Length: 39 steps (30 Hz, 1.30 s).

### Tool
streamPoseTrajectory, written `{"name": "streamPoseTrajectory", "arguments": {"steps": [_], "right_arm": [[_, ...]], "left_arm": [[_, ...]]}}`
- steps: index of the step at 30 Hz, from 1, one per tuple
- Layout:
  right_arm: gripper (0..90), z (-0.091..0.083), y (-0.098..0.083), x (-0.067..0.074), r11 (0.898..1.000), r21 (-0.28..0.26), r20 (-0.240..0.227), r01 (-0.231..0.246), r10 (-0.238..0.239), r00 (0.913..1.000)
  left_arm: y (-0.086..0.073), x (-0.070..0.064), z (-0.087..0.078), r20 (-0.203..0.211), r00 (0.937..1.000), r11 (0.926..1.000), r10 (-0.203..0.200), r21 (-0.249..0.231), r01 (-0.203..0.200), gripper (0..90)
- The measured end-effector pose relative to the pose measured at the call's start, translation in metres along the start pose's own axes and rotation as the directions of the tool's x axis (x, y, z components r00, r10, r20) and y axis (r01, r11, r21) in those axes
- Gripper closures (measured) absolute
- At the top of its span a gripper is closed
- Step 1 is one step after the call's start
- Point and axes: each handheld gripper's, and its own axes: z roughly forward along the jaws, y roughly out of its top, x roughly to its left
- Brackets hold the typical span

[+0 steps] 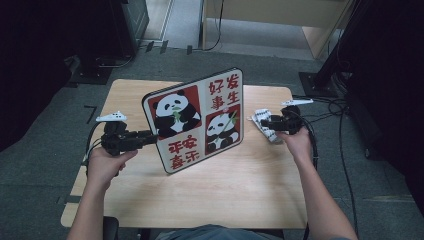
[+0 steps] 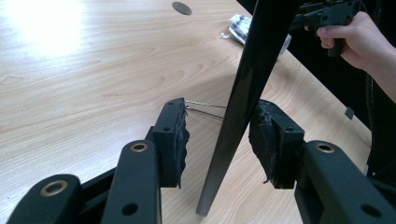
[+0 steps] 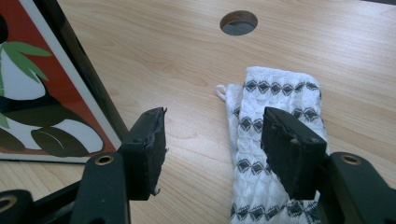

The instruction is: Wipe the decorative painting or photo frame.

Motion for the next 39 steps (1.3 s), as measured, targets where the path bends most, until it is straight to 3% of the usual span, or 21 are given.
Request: {"name": "streamPoseTrajectory", "arguments": {"steps": [17,31,39], "right_arm": [[41.2,0.008,0.0,0.008,1.0,0.03,-0.028,0.004,-0.003,0.9996],[41.1,0.014,-0.001,0.012,0.999,0.047,-0.042,0.021,-0.02,0.9989],[41.7,0.015,-0.002,0.009,0.999,0.051,-0.058,0.0,0.003,0.9983]], "left_arm": [[-0.004,0.01,0.004,-0.047,0.9986,0.9994,-0.027,0.019,0.028,51.5],[-0.01,0.017,0.012,-0.071,0.9972,0.9992,-0.024,0.029,0.026,48.5],[-0.011,0.019,0.018,-0.093,0.9951,0.9987,-0.036,0.033,0.039,44.7]]}}
